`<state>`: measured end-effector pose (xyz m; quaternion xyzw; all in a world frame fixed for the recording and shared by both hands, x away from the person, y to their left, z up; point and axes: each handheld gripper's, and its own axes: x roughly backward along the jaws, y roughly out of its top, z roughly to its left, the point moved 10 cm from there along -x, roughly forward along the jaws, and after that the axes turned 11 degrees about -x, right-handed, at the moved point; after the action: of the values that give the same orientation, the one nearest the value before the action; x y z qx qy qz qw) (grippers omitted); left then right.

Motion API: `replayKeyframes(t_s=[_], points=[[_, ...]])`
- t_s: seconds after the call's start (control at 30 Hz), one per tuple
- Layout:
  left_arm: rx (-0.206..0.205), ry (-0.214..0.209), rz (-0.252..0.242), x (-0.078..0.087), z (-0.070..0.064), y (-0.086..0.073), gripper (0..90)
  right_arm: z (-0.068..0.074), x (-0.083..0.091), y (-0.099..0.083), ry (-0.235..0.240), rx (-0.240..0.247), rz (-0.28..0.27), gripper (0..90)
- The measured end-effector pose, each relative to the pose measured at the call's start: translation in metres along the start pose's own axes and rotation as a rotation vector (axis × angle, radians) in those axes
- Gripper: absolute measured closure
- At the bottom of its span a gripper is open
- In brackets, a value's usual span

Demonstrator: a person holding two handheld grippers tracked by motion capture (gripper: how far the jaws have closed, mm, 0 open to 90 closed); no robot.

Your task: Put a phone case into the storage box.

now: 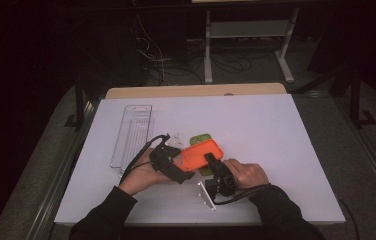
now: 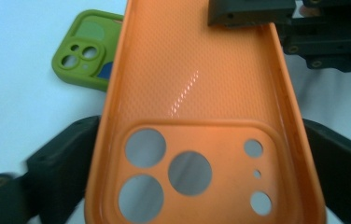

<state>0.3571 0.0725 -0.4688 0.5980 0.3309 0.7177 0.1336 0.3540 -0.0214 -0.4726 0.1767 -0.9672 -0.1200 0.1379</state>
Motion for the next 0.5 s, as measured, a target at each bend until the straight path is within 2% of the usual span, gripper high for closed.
replayKeyframes(t_s=[0.07, 0.2, 0.23, 0.27, 0.3, 0.37, 0.43, 0.5], points=[[0.008, 0.002, -0.021, 0.002, 0.0, 0.002, 0.4, -0.001, 0.0, -0.001, -0.001, -0.006, 0.005, 78.3], [-0.02, 0.005, -0.013, 0.008, 0.004, -0.001, 0.0, -0.004, -0.001, -0.004, 0.007, -0.04, 0.016, 78.2], [-0.005, 0.011, -0.023, 0.009, 0.004, -0.001, 0.0, -0.005, -0.001, -0.006, 0.007, -0.041, 0.021, 78.2], [-0.02, 0.012, -0.012, 0.01, 0.006, -0.003, 0.0, -0.006, -0.002, -0.007, -0.002, -0.063, 0.013, 78.2], [-0.008, 0.01, -0.022, 0.01, 0.006, -0.003, 0.0, -0.006, -0.002, -0.007, 0.009, -0.077, 0.014, 78.2], [-0.01, 0.016, -0.019, 0.012, 0.007, -0.004, 0.0, -0.006, -0.002, -0.011, 0.037, -0.09, 0.031, 78.2], [-0.018, 0.016, -0.02, 0.012, 0.008, -0.004, 0.0, -0.005, -0.001, -0.014, 0.059, -0.137, 0.045, 78.2], [-0.017, 0.02, -0.017, 0.012, 0.008, -0.005, 0.0, -0.007, -0.001, -0.015, 0.063, -0.155, 0.05, 78.2]])
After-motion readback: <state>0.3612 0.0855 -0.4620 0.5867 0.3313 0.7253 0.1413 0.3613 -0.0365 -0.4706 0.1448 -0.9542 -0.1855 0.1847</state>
